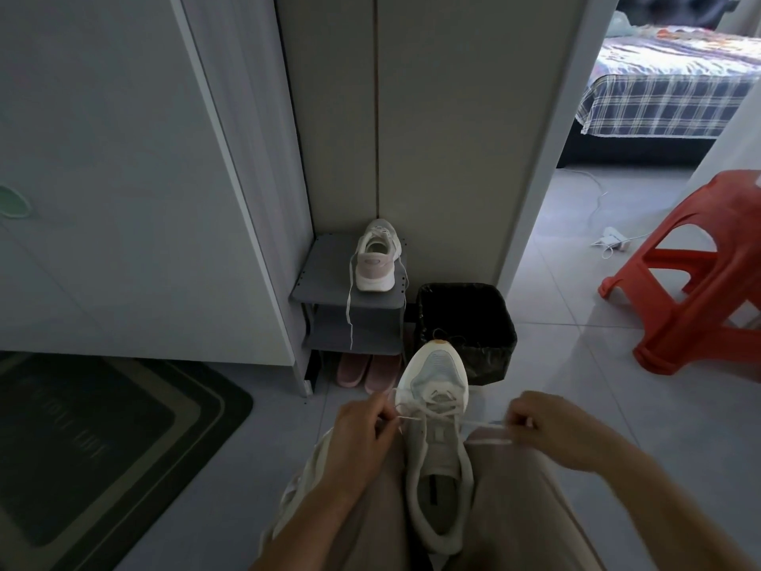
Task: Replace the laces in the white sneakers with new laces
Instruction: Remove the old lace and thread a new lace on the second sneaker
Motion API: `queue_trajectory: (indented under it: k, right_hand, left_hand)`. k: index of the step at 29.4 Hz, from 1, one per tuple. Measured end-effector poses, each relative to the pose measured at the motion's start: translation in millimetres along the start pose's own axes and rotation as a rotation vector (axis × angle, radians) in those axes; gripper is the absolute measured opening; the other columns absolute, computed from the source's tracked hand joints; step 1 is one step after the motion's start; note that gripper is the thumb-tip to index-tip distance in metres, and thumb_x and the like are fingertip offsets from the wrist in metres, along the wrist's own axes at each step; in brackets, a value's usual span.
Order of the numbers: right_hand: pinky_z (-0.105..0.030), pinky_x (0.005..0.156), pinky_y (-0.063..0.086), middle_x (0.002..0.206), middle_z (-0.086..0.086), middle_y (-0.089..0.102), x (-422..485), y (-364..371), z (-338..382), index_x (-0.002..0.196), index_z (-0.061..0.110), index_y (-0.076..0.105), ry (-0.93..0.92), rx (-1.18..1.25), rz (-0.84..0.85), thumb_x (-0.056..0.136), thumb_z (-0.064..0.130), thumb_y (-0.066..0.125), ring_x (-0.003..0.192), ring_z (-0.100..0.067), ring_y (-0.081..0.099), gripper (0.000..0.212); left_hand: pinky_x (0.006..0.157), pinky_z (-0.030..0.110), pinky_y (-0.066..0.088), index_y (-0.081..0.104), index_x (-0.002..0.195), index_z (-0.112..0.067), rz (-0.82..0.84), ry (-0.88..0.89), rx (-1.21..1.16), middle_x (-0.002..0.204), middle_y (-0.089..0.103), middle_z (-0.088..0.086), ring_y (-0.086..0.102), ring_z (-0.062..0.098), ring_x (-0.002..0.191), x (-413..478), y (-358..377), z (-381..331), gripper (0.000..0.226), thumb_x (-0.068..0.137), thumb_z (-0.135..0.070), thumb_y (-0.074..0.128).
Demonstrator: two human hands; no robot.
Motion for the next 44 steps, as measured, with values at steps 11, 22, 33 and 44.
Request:
queue_trajectory:
  k: [11, 22, 33, 44]
  right_hand:
    - [-0.023, 0.088, 0.039, 0.124, 0.008, 0.045, -43.3, -7.6, -77.4, 0.116, 0.035, 0.045, 0.339, -0.333, -0.061, 0.089, 0.040, 0.048, 0.111, -0.011, 0.048, 0.028]
    - [-0.010, 0.065, 0.038, 0.090, 0.006, 0.058, 27.2, 22.9, 31.2, 0.079, 0.029, 0.049, 0.024, 0.216, -0.101, 0.090, 0.027, 0.055, 0.082, -0.009, 0.054, 0.013]
    - [-0.006, 0.060, 0.035, 0.079, 0.021, 0.048, 28.5, 31.3, 24.4, 0.086, 0.028, 0.053, 0.083, 0.354, -0.127, 0.089, 0.023, 0.059, 0.069, 0.000, 0.047, 0.008]
    - [-0.010, 0.065, 0.040, 0.084, 0.010, 0.053, 24.9, 25.0, 31.0, 0.085, 0.026, 0.051, 0.035, 0.289, -0.129, 0.087, 0.018, 0.057, 0.074, -0.004, 0.050, 0.010]
  left_hand:
    - [0.063, 0.008, 0.042, 0.049, 0.070, -0.034, 0.127, -0.058, -0.003, 0.069, 0.059, -0.015, 0.059, 0.000, 0.073, -2.0, 6.8, 0.5, 0.030, 0.082, -0.012, 0.065]
    - [0.087, 0.024, 0.045, 0.059, 0.109, -0.019, 0.313, 0.004, 0.108, 0.102, 0.042, -0.010, 0.050, 0.004, 0.086, 18.6, 31.5, -30.3, 0.022, 0.088, -0.025, 0.061]
    - [0.050, 0.020, 0.035, 0.064, 0.072, -0.014, 0.140, 0.201, 0.509, 0.083, 0.053, -0.001, 0.056, 0.013, 0.070, 26.1, 45.0, -55.0, 0.020, 0.066, -0.021, 0.081]
    - [0.069, 0.024, 0.039, 0.042, 0.098, -0.019, 0.177, -0.081, 0.300, 0.104, 0.048, -0.001, 0.050, 0.014, 0.089, 15.0, 38.2, -36.3, 0.016, 0.089, -0.027, 0.053]
Point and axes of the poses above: each hand's wrist, its own x-axis towards the middle knuckle, its own y-axis out of the palm, z = x × y, the point moved 6 cm from there along x, towards the middle knuckle
